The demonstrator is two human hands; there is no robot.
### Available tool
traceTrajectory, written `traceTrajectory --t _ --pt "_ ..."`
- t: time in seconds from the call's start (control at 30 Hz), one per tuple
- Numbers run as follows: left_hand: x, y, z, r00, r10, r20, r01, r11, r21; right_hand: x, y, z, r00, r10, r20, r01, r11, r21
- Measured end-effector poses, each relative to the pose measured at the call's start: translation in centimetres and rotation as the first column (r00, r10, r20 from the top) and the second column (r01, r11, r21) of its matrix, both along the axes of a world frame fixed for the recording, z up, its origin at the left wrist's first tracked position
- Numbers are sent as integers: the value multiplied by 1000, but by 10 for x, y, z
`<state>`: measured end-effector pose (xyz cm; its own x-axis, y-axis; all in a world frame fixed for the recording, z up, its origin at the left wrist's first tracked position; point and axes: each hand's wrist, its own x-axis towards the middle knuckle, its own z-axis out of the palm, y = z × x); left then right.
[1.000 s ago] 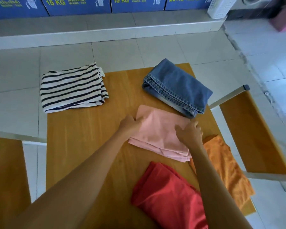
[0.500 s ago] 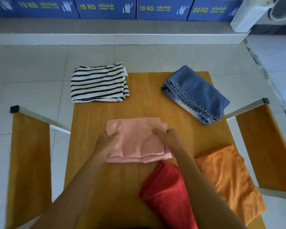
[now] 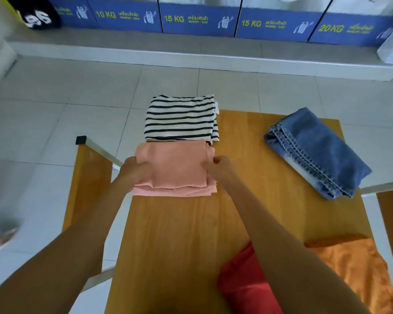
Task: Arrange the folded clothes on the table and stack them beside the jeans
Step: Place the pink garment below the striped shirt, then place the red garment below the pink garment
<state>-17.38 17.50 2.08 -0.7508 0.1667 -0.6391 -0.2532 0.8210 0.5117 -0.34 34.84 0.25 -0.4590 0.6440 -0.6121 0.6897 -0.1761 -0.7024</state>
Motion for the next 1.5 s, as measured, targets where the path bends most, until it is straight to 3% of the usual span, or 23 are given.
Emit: traceTrajectory --t 0.17,0.3,0.4,0.47,0.57,0.63,0.7,0.8,0.9,1.03,1.17,1.27,1.37,1.5 --pt "-5 -2 -4 999 -40 7 40 997 71 12 3 -18 999 51 20 -52 998 32" --pt "-1 -4 -6 998 58 -31 -54 991 122 18 6 -14 998 -56 -30 58 996 73" --pt "12 -9 -6 976 146 -163 -128 985 118 37 5 -7 999 -25 -37 28 997 68" --pt "30 -19 -5 929 152 -337 -110 984 141 59 1 -2 999 -26 -40 30 994 104" --pt "71 -32 1 826 261 -500 -127 949 287 99 -9 2 996 -71 -46 79 974 214" --pt "112 -33 5 865 242 -440 -100 942 321 123 -20 3 996 -83 -35 89 962 257" --pt "156 -33 4 925 67 -373 48 956 290 145 -32 3 996 -87 -17 88 949 303" --pt "213 -31 1 972 -180 -148 219 923 317 181 -51 1 996 -84 24 72 942 326" --pt "249 -30 -6 926 -375 38 352 895 273 223 -72 4 991 -55 123 5 928 373" --pt "292 -32 -19 785 -619 21 597 765 243 281 -102 4 898 -44 437 -147 907 394" --pt "306 -37 -19 714 -698 -45 693 698 179 290 -127 -5 894 -49 445 -145 908 392" --pt "291 -52 -24 661 -750 0 747 659 87 268 -137 -5 895 64 441 -257 883 393" --pt "267 -77 -34 678 -734 37 729 678 96 255 -145 -2 920 68 386 -240 876 418" --pt "229 -123 -39 783 -621 -32 621 777 109 266 -158 1 896 -175 408 -71 850 522"
